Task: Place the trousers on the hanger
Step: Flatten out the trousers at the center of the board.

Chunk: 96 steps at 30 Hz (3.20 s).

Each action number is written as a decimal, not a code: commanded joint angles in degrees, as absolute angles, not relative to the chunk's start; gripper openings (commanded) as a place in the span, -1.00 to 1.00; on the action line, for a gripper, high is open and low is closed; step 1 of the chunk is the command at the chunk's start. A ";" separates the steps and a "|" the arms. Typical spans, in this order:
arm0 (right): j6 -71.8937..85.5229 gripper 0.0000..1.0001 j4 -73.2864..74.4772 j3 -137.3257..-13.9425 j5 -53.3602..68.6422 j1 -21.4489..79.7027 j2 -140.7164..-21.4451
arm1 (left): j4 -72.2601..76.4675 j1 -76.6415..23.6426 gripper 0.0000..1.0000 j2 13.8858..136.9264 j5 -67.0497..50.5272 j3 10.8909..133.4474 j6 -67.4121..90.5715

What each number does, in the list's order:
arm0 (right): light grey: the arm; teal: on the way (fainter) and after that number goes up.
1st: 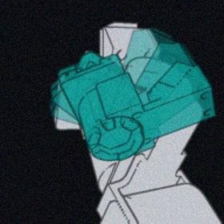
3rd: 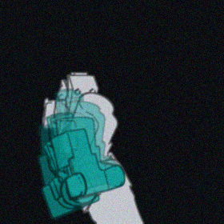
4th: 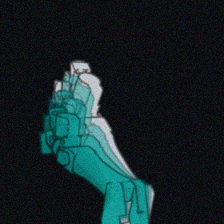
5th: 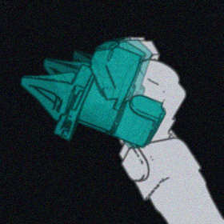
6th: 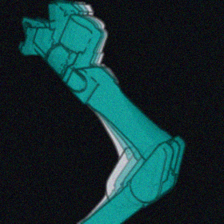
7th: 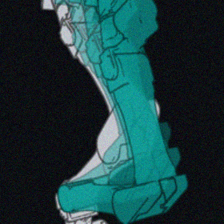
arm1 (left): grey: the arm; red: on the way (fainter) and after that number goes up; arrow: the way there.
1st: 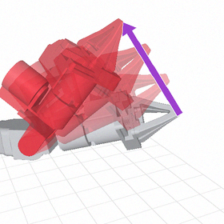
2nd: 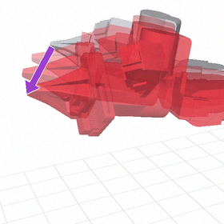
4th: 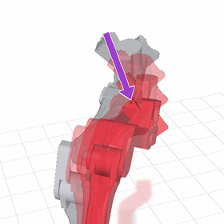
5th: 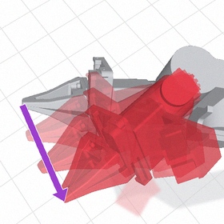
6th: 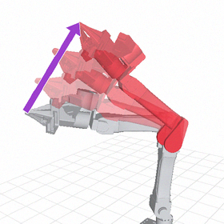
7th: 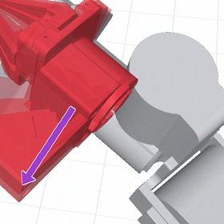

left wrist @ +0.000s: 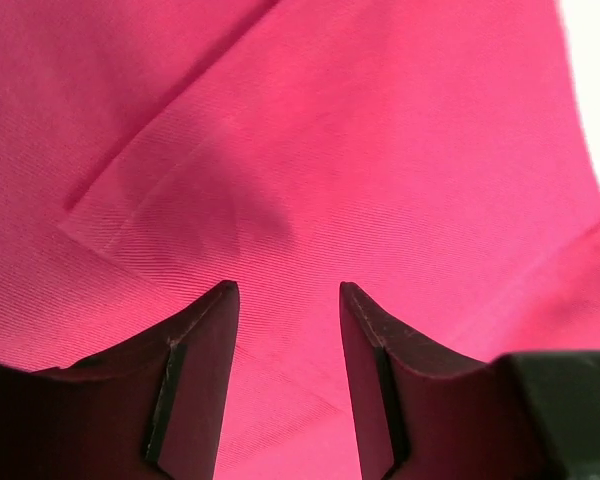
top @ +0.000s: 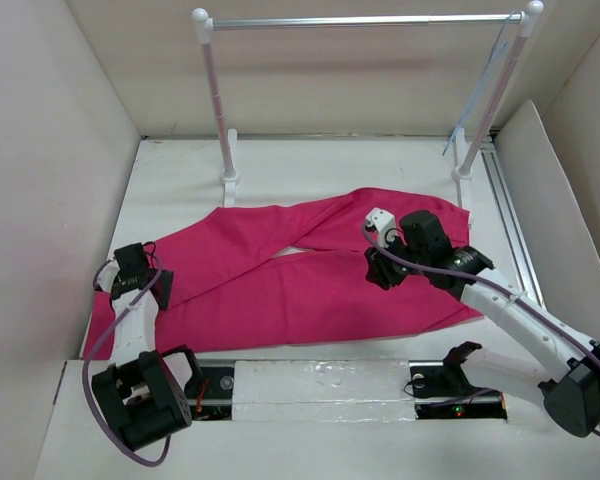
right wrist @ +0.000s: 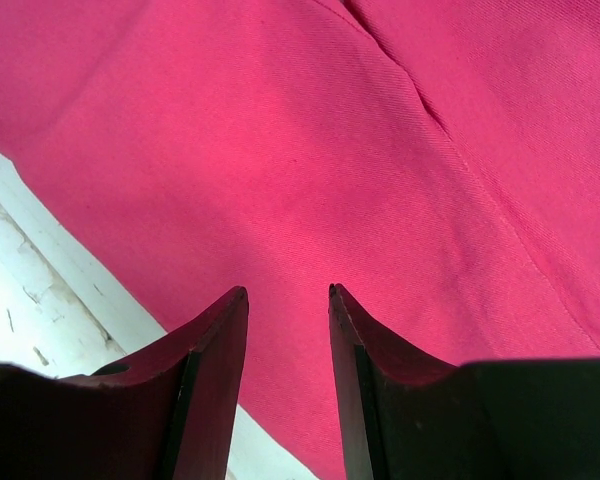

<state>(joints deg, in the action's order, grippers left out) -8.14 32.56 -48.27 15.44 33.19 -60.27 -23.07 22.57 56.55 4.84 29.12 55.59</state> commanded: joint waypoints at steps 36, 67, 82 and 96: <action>-9.41 -0.13 29.54 -50.19 20.03 30.67 -63.63 | -16.80 17.58 -0.03 61.88 -7.64 26.64 52.11; -5.98 -0.18 31.99 -50.19 12.30 30.67 -59.50 | -12.39 15.30 -1.00 84.26 11.50 68.87 53.00; 7.72 0.46 37.44 -45.28 -1.30 19.54 -54.50 | -18.29 1.81 0.32 95.03 10.62 77.89 38.76; 15.03 0.81 33.67 -39.11 -7.83 -16.33 -59.39 | -13.79 -38.39 0.30 88.06 12.56 55.37 43.94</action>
<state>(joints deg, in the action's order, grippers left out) 13.28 38.11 -39.27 -6.17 -12.34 -54.68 -12.99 -33.36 88.36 10.52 55.51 44.16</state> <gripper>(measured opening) 0.903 0.651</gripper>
